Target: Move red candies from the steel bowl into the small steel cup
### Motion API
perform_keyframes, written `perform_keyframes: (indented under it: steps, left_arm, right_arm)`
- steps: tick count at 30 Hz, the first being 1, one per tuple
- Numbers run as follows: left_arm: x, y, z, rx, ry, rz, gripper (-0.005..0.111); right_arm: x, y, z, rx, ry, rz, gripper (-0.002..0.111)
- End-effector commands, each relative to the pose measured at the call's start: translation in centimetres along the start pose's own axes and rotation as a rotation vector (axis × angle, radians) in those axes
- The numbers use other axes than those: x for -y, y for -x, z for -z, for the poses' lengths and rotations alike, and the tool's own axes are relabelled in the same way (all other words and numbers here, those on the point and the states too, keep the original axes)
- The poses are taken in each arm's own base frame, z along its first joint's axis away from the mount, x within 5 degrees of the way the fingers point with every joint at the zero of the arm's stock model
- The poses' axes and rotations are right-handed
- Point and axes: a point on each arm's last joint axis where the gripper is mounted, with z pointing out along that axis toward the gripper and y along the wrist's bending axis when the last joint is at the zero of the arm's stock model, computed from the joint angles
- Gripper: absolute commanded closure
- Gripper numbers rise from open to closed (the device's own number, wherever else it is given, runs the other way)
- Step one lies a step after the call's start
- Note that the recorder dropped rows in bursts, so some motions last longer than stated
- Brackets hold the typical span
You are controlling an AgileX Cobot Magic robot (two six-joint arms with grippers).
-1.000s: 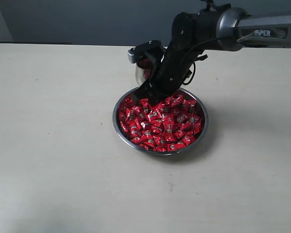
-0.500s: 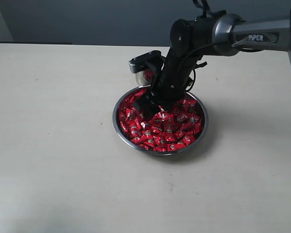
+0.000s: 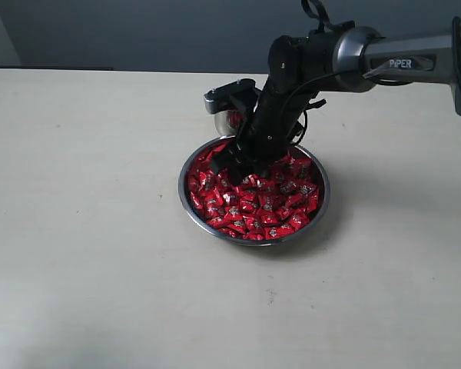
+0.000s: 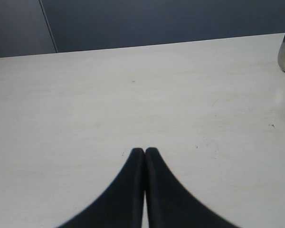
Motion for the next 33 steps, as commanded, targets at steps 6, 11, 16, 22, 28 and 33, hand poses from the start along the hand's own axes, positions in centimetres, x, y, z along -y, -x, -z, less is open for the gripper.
perform_keyframes:
  steps: [6,11,16,22,28,33]
  left_arm:
    - [0.0,0.3,0.1,0.018,-0.004,-0.002,0.106]
    - [0.0,0.3,0.1,0.018,-0.004,-0.002,0.106]
    - [0.0,0.3,0.1,0.018,-0.004,-0.002,0.106]
    - [0.0,0.3,0.1,0.018,-0.004,-0.002,0.106]
    - [0.0,0.3,0.1,0.018,-0.004,-0.002,0.106]
    - [0.0,0.3,0.1,0.018,-0.004,-0.002,0.106]
  right_arm:
    - [0.3,-0.8,-2.2,-0.068,-0.053,0.001,0.061]
    - [0.3,-0.8,-2.2,-0.070,-0.063,0.001,0.070]
    - [0.3,-0.8,-2.2,-0.070,-0.063,0.001,0.103]
    - [-0.2,-0.4,-0.6,-0.040,-0.044,-0.016,0.109]
    - [-1.3,0.5,3.2,0.032,-0.045,0.006,0.109]
    - [-2.0,1.1,6.3,0.123,-0.056,0.022,0.109]
